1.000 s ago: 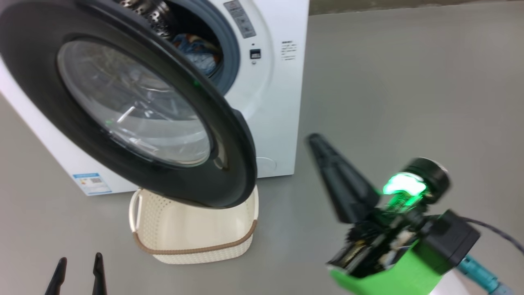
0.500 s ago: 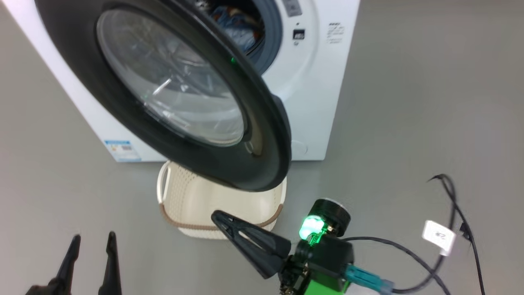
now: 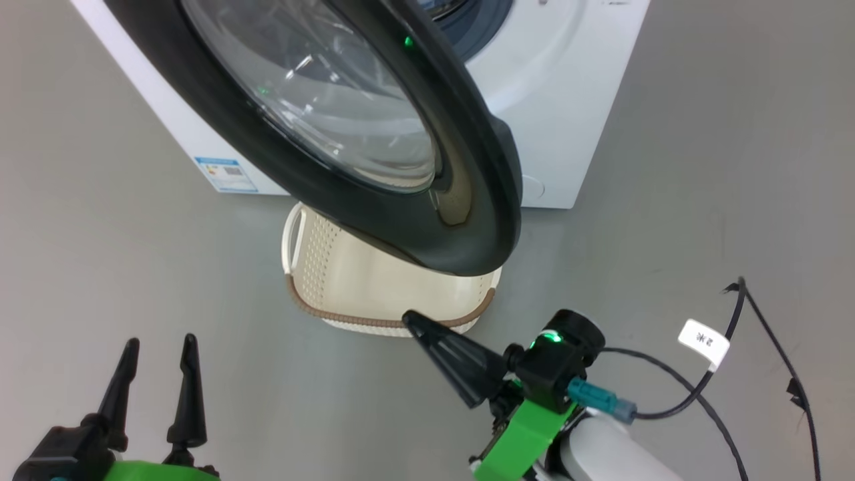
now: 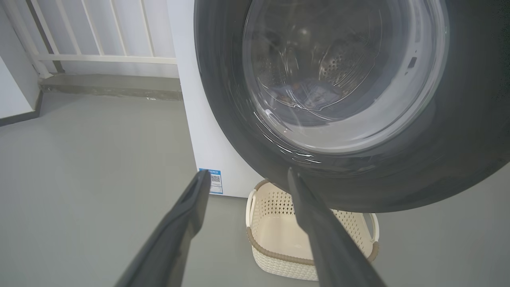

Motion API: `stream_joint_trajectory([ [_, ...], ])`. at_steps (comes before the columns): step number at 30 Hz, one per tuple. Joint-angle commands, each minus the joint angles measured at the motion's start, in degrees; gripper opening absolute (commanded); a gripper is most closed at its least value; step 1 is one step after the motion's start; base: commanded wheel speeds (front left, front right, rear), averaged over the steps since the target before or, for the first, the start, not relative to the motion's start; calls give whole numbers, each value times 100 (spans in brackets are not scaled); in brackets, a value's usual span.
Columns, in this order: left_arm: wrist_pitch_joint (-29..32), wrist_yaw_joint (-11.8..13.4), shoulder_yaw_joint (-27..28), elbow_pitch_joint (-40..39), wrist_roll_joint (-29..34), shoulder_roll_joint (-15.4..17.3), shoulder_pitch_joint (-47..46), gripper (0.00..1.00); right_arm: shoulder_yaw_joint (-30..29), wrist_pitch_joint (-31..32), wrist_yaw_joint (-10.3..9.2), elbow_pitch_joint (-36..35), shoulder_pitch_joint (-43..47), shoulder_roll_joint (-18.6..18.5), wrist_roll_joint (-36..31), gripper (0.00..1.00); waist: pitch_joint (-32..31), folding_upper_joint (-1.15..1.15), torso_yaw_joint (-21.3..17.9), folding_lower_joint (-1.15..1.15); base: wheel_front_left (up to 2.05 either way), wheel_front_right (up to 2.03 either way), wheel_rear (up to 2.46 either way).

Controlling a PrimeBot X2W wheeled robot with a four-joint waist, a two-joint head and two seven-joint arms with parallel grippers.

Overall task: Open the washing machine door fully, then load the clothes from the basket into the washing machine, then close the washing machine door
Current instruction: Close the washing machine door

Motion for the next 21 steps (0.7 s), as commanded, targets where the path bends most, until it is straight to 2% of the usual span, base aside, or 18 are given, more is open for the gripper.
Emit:
stream_joint_trajectory([
  [1,-36,-18,167,-119,-38,71,-198,100,27,-60,9,-87,-127,121,-23,0,108,0,91,0,0,0,0],
  [21,-36,-30,-31,-45,-187,70,-423,100,-1227,-73,9,515,-748,262,-381,0,557,0,332,0,0,0,0],
])
